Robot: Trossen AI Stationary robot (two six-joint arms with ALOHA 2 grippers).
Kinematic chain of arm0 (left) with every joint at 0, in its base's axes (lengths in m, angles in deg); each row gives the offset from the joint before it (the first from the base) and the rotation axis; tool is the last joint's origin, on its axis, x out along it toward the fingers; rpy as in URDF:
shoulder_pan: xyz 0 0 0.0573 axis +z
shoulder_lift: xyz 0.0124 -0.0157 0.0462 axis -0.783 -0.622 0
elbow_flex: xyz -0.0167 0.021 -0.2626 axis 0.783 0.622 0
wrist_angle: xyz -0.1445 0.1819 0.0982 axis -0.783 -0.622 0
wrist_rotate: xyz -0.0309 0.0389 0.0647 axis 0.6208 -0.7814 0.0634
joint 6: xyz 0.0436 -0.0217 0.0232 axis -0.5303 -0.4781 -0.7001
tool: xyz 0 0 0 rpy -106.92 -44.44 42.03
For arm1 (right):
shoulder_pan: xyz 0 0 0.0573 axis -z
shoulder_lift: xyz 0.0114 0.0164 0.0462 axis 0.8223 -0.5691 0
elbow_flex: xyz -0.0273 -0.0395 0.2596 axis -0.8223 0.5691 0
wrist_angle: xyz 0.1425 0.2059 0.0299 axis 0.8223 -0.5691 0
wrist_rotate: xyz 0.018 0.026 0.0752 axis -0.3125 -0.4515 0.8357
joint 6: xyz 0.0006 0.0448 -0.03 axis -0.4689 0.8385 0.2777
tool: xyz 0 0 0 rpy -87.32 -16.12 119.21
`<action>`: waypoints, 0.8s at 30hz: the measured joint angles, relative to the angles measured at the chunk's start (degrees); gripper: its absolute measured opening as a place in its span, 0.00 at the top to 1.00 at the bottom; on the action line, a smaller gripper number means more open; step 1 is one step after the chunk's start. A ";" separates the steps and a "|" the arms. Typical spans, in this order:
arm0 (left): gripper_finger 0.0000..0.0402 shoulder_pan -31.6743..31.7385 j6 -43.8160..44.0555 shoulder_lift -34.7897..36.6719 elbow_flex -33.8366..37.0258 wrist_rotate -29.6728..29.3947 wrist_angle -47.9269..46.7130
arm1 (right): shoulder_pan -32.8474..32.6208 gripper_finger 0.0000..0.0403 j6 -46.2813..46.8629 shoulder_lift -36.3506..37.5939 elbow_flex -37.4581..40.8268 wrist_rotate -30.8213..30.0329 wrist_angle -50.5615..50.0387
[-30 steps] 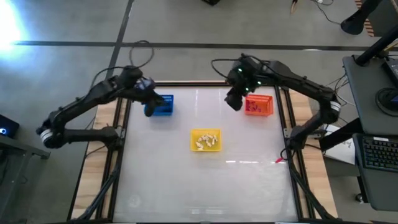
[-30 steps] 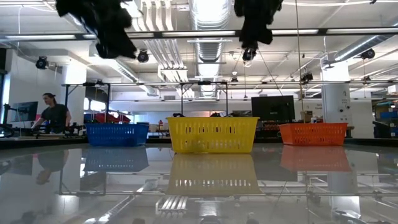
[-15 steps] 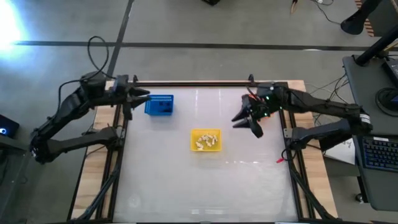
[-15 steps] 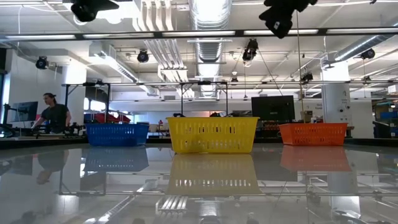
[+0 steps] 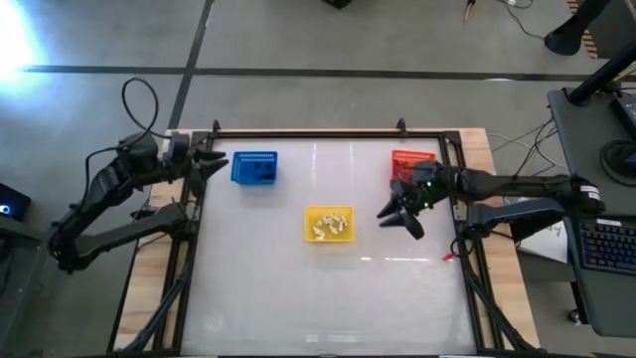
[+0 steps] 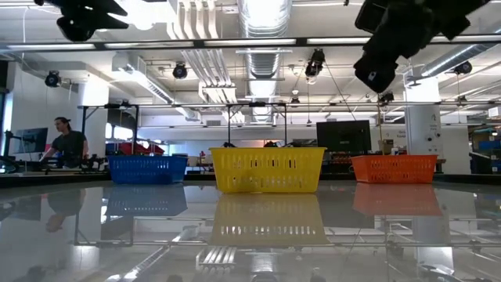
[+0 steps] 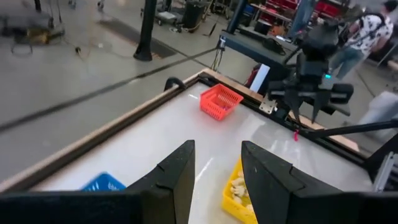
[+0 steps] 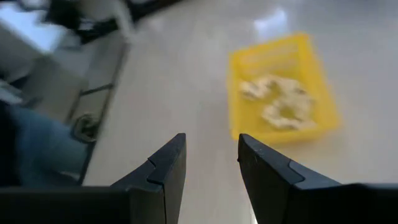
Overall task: Sort Halloween decoration
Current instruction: Return to Home Position
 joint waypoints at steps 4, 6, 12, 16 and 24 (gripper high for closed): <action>0.72 0.00 3.43 1.60 2.22 0.06 0.04 | -1.18 0.66 -1.04 1.84 8.48 8.21 16.04; 0.72 0.00 3.73 1.92 2.57 0.06 0.34 | -1.45 0.66 0.19 2.91 11.99 11.68 22.23; 0.72 0.00 3.58 2.48 2.20 0.06 0.31 | -1.40 0.66 4.31 9.27 20.21 14.20 29.18; 0.72 0.00 3.56 2.75 2.23 0.07 0.22 | -1.40 0.66 7.50 15.04 25.49 14.21 35.56; 0.72 0.00 3.56 2.75 2.23 0.10 -0.06 | -1.40 0.66 7.69 25.90 30.47 14.36 36.93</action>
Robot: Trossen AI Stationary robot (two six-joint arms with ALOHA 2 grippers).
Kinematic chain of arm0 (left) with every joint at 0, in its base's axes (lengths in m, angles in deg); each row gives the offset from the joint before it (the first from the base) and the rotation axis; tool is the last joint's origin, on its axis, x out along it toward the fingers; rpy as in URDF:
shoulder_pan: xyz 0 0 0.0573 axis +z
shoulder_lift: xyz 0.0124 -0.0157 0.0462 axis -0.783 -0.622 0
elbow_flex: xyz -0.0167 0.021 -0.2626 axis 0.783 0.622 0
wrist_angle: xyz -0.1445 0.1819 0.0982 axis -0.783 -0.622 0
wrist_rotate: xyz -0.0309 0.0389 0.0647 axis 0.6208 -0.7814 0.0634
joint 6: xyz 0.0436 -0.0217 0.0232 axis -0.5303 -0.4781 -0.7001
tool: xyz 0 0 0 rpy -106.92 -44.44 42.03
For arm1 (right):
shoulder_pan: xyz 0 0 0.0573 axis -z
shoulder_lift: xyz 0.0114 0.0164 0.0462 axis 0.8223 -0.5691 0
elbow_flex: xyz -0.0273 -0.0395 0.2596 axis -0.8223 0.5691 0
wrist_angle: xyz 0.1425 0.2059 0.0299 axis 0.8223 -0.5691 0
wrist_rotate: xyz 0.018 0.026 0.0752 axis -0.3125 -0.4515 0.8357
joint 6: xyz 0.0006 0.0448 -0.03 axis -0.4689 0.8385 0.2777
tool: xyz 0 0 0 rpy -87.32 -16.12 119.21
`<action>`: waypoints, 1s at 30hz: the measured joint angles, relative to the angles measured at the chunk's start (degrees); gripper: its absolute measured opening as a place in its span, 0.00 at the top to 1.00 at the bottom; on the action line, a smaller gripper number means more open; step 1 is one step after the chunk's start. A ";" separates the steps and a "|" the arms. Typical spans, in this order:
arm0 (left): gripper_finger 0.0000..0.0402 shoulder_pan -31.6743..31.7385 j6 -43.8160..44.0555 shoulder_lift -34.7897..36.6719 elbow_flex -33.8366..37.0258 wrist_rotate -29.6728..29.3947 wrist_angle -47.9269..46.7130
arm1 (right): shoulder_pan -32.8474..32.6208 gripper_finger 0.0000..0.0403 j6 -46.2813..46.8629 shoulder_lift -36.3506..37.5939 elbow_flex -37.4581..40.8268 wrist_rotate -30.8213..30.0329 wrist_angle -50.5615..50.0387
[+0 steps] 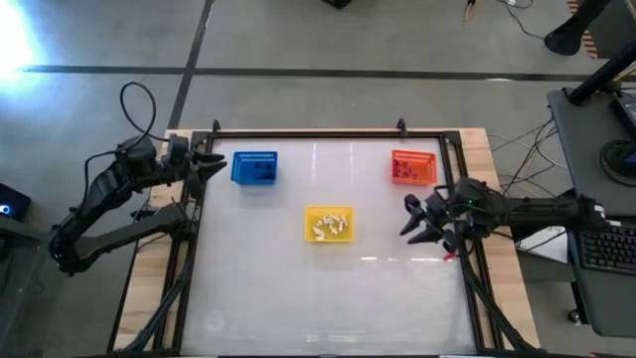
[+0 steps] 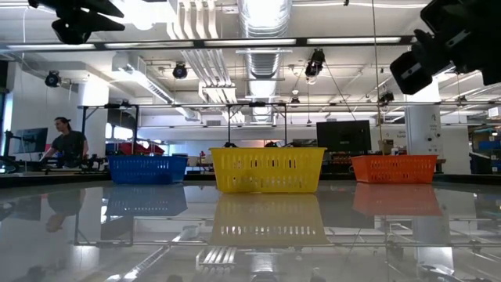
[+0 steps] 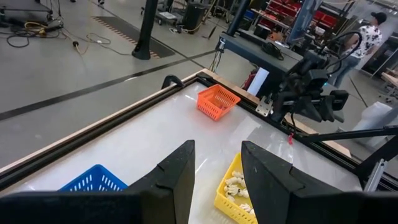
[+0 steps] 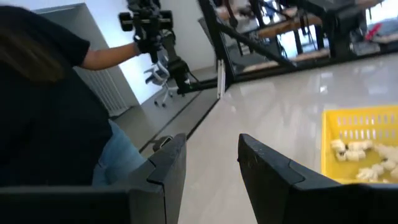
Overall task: Sort Halloween decoration
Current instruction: Return to Home Position
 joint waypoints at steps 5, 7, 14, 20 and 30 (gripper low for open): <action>0.72 0.00 0.01 0.00 0.00 0.00 0.00 | 0.00 0.66 -1.31 7.06 3.87 -0.21 0.02; 0.72 0.00 0.12 0.00 0.00 0.00 0.00 | 0.00 0.66 -0.95 10.09 5.50 -0.62 0.28; 0.72 0.02 0.15 0.00 0.02 0.00 -0.13 | 0.00 0.66 -3.48 20.35 7.08 -0.68 -1.08; 0.72 0.00 0.90 0.00 0.08 0.05 -1.19 | 0.02 0.66 -11.89 24.45 7.08 -1.31 -6.00; 0.72 0.00 1.97 -0.06 0.82 0.14 -1.81 | 0.03 0.66 -12.31 23.04 7.05 -27.72 -17.35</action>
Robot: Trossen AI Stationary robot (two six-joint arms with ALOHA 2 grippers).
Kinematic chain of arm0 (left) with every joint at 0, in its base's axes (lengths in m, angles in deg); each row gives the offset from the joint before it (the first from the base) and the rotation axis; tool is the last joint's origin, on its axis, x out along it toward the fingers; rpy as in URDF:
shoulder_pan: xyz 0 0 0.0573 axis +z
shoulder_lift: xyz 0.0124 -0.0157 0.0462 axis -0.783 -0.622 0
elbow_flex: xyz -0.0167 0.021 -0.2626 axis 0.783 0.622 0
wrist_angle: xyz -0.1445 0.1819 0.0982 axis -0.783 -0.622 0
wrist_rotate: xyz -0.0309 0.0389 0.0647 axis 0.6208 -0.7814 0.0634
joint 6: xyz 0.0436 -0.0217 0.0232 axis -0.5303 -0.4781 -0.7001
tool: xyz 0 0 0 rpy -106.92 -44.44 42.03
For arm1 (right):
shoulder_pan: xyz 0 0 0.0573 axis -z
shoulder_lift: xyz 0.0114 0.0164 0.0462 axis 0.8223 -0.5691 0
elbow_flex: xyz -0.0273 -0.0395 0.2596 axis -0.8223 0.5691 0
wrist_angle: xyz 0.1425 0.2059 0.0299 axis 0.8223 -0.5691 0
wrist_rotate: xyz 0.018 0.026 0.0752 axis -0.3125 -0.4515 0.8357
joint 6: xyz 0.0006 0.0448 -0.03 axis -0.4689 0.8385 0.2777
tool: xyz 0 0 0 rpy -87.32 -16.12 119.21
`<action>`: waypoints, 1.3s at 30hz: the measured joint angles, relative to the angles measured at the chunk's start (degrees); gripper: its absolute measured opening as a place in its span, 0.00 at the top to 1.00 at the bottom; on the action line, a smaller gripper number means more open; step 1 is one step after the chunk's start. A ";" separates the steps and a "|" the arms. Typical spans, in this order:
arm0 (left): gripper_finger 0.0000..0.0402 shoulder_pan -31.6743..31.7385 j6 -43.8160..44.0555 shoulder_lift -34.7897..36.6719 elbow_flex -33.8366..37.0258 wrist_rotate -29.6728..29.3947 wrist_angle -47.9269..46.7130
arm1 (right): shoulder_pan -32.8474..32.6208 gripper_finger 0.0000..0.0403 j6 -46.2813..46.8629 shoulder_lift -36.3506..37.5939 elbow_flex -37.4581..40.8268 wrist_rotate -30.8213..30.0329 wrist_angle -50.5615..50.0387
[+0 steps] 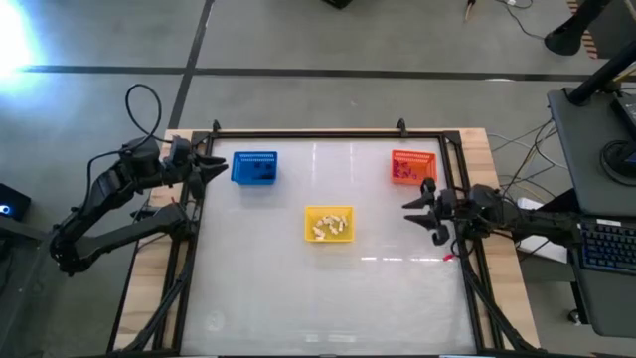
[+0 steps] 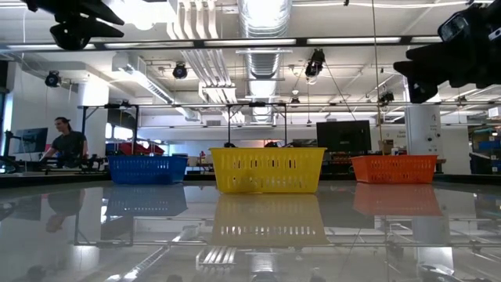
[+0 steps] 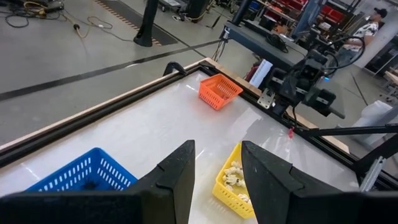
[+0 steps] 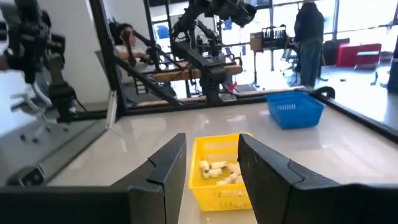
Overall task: Sort Halloween decoration
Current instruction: Return to Home Position
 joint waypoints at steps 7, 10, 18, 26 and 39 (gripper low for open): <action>0.72 0.00 0.07 0.01 1.52 -0.07 -0.23 | 0.02 0.66 -1.54 -1.72 0.00 -2.01 -0.37; 0.72 0.00 1.40 0.01 1.76 -0.06 -0.79 | 0.00 0.66 -1.51 -1.42 0.00 -1.57 -0.17; 0.72 0.00 -1.00 2.19 1.76 1.96 -1.43 | 0.00 0.66 -1.10 1.47 0.04 -0.03 0.77; 0.72 0.00 -0.35 6.77 1.76 1.88 -4.04 | 0.00 0.66 -4.88 1.38 0.04 0.69 6.97; 0.72 0.00 -7.74 16.20 3.55 1.35 -6.69 | 0.00 0.66 -3.64 1.17 0.04 0.52 0.45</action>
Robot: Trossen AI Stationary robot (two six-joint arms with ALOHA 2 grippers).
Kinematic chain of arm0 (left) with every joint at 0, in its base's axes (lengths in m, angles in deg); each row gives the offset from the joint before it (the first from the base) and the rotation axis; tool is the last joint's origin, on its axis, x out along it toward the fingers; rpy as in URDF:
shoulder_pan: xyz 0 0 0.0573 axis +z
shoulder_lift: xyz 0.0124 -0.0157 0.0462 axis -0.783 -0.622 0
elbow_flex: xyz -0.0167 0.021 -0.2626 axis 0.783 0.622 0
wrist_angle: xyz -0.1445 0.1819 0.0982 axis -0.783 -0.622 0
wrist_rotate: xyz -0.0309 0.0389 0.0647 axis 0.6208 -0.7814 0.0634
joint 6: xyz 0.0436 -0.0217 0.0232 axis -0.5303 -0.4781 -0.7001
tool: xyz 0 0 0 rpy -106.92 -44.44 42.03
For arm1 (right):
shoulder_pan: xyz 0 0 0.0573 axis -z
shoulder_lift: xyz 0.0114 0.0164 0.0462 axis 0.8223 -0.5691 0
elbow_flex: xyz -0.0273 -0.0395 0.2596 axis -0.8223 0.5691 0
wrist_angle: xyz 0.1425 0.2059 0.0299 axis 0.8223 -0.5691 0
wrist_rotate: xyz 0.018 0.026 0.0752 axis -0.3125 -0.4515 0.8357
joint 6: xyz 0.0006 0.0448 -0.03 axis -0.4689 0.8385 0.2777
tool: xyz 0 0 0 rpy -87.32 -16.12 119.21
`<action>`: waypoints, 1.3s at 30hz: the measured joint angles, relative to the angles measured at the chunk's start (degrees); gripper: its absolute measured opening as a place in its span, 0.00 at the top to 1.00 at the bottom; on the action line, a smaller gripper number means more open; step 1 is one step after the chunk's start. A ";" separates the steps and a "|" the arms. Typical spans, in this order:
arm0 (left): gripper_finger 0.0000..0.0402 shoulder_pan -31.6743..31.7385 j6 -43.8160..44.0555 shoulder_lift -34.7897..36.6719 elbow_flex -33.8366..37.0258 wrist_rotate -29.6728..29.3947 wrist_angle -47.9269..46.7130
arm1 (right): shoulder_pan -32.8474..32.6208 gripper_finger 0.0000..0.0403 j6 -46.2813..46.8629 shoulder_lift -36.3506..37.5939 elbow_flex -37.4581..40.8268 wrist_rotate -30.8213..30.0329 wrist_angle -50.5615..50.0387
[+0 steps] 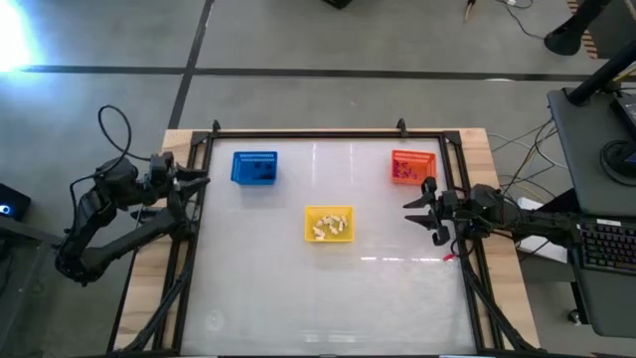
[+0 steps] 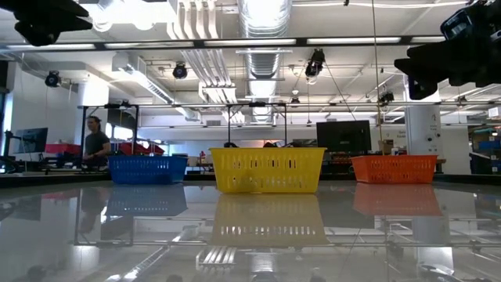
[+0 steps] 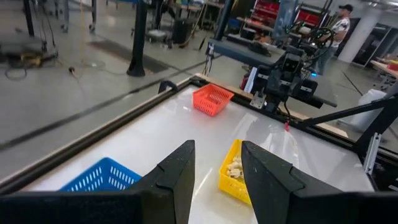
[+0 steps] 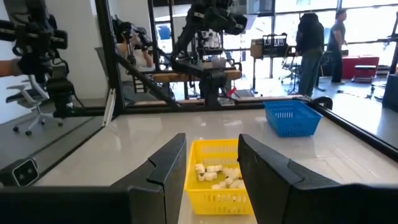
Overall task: Sort Halloween decoration
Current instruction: Return to Home Position
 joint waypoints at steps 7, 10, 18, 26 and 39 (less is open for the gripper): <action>0.72 0.00 2.08 7.36 6.30 -0.07 3.45 | 0.00 0.66 0.03 -1.19 0.00 0.00 -0.19; 0.72 0.00 4.56 8.02 9.29 0.02 6.62 | 0.00 0.66 0.05 -1.23 0.02 0.01 -0.23; 0.72 0.00 7.85 5.30 11.66 0.19 14.31 | 0.00 0.66 0.11 -1.48 0.00 -0.48 -0.34; 0.72 0.00 13.31 5.89 14.87 0.29 23.95 | 0.00 0.66 0.15 -1.65 0.00 -0.46 -0.32; 0.72 0.01 9.86 5.76 27.94 -13.76 37.61 | 0.00 0.66 0.07 -1.67 0.00 -0.44 -0.17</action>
